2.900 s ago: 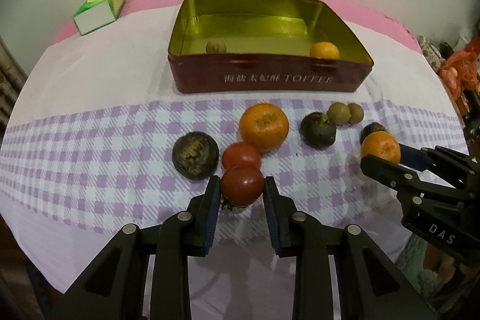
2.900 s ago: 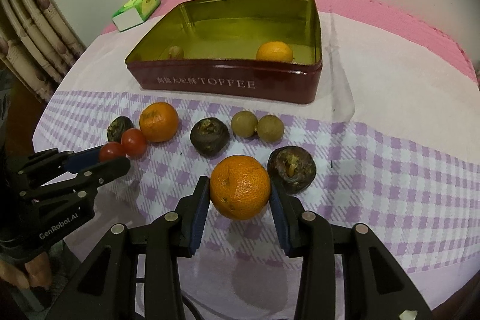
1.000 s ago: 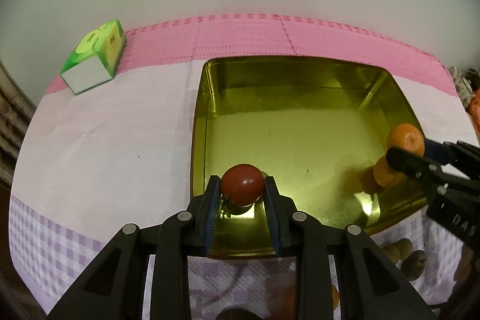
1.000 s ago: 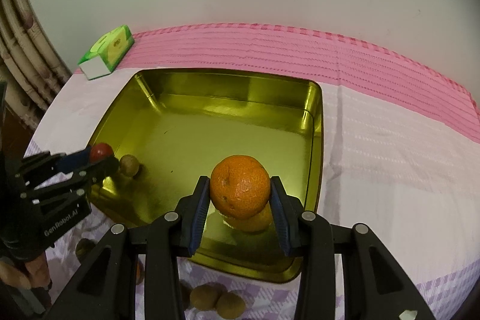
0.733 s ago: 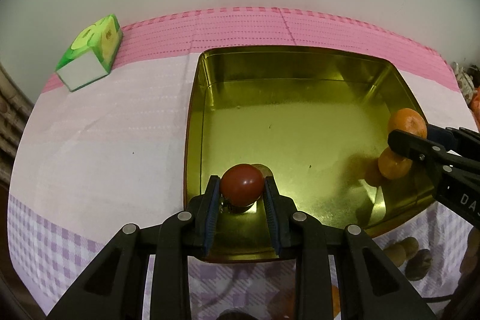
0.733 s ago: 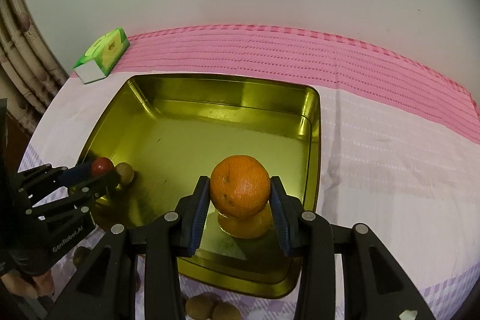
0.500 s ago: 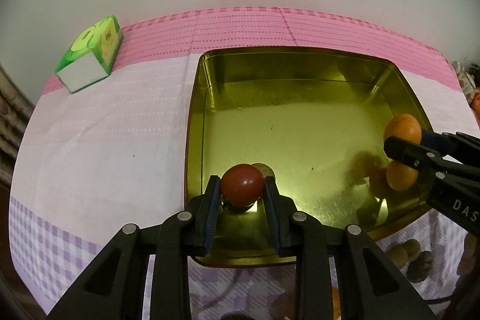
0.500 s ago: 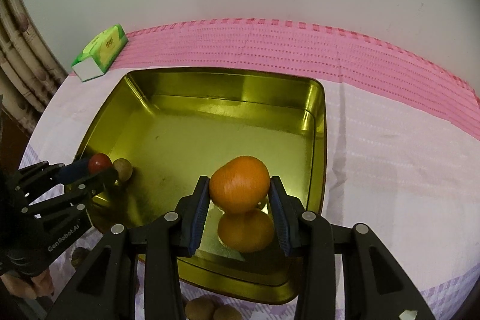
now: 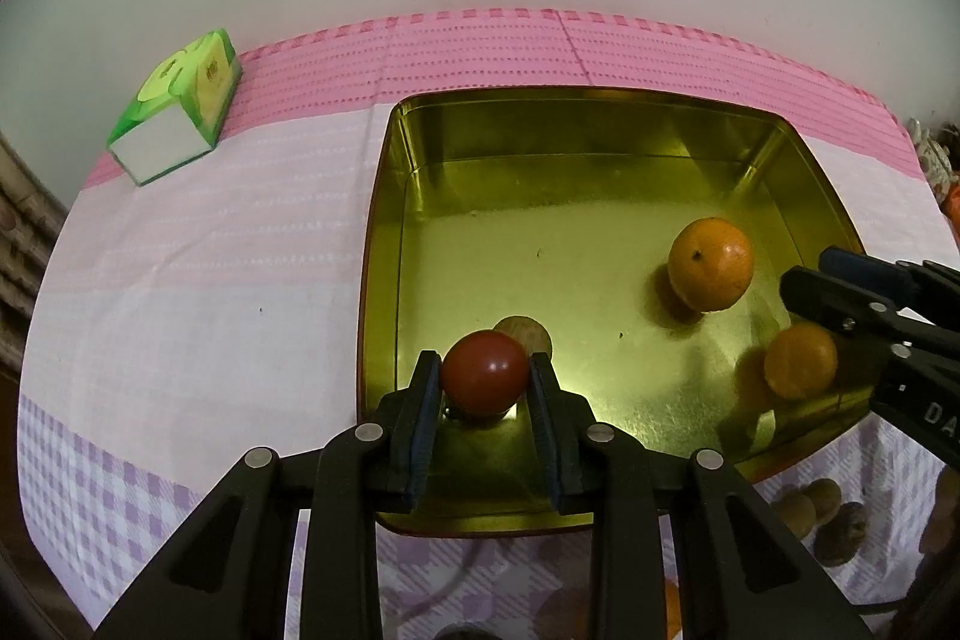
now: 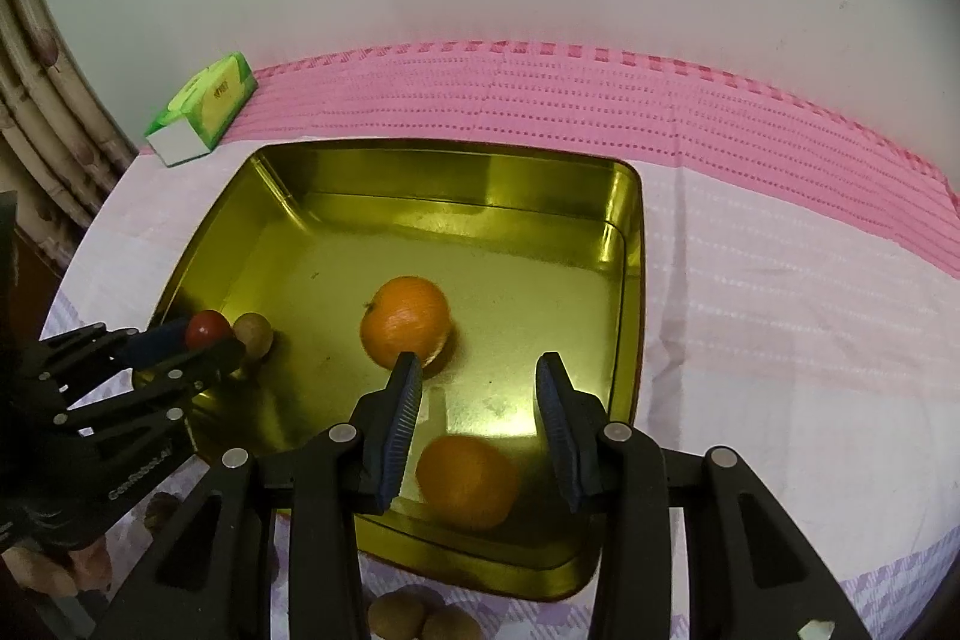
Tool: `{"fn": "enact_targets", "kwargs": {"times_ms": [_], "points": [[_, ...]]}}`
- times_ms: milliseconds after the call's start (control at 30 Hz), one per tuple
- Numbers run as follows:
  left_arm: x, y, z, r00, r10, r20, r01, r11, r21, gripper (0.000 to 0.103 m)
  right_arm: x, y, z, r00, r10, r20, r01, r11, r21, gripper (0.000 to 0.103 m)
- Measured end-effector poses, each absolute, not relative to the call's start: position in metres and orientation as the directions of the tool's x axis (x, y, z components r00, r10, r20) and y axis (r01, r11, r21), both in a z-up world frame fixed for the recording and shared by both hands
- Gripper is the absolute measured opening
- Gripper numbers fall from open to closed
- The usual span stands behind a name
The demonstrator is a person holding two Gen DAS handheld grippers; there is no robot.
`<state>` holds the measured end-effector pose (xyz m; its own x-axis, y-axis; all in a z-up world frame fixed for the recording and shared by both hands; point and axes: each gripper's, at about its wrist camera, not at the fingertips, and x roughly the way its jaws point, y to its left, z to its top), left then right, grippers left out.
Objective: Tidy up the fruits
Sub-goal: 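Open the right tool to drop the orange in the tin while the left releases the tomato, then withdraw both tools from the tin toward the dark wrinkled fruits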
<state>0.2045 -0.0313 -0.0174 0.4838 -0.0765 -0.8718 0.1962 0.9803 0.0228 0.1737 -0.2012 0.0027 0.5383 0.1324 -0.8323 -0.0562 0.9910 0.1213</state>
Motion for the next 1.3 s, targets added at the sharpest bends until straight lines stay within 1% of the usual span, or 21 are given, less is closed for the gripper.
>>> {"fn": "enact_targets", "kwargs": {"times_ms": [100, 300, 667, 833, 967, 1300], "points": [[0.203, -0.03, -0.015, 0.489, -0.077, -0.869, 0.194, 0.981, 0.022, 0.031, 0.168, -0.202, 0.009, 0.547, 0.133, -0.827, -0.055, 0.991, 0.123, 0.039], [0.192, -0.028, -0.003, 0.509, -0.093, -0.856, 0.202, 0.979, 0.014, 0.031, 0.149, -0.205, 0.021, 0.569, 0.137, -0.811, -0.053, 0.99, 0.13, 0.04], [0.139, 0.001, 0.021, 0.55, -0.075, -0.832, 0.178, 0.984, 0.029, 0.032, 0.088, -0.207, 0.031, 0.584, 0.148, -0.798, -0.058, 0.988, 0.14, 0.04], [0.108, 0.018, 0.015, 0.544, -0.055, -0.837, 0.152, 0.988, 0.034, 0.032, 0.059, -0.209, 0.024, 0.579, 0.143, -0.803, -0.049, 0.989, 0.141, 0.04], [0.083, 0.025, 0.009, 0.54, -0.062, -0.839, 0.15, 0.988, 0.024, 0.032, 0.04, -0.21, 0.017, 0.575, 0.139, -0.806, -0.037, 0.989, 0.144, 0.041], [0.049, 0.021, -0.011, 0.514, -0.068, -0.855, 0.17, 0.985, 0.024, 0.032, 0.014, -0.208, -0.007, 0.538, 0.135, -0.832, -0.033, 0.99, 0.14, 0.042]]}}
